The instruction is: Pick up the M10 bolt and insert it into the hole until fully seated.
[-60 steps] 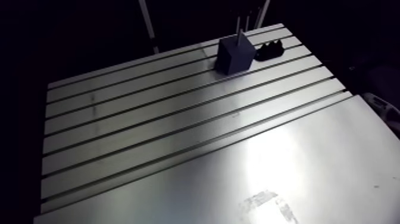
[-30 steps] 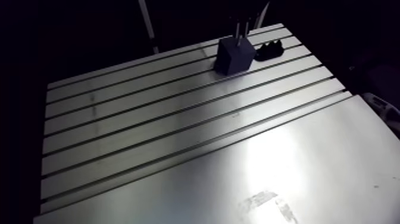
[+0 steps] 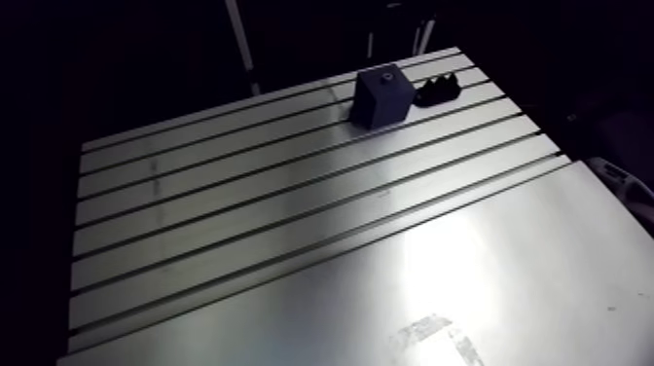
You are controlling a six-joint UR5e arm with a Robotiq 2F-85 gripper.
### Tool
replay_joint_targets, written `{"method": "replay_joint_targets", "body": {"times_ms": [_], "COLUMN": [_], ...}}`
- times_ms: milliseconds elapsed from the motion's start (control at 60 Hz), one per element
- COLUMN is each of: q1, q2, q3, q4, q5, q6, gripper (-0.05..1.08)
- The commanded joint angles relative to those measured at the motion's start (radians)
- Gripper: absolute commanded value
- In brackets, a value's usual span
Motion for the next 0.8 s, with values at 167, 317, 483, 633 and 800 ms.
{"method": "replay_joint_targets", "body": {"times_ms": [167, 317, 483, 633, 800], "q1": [0.009, 0.012, 0.069, 0.140, 0.200], "q2": [-0.078, -0.159, -0.238, -0.310, -0.361], "q3": [0.000, 0.016, 0.034, 0.086, 0.107], "q4": [0.024, 0.069, 0.106, 0.118, 0.119], "q5": [-0.005, -0.005, -0.005, 0.002, 0.022], "q6": [-0.002, -0.002, -0.002, 0.007, 0.013], "gripper": [0.00, 0.00, 0.00, 0.00, 0.00]}}
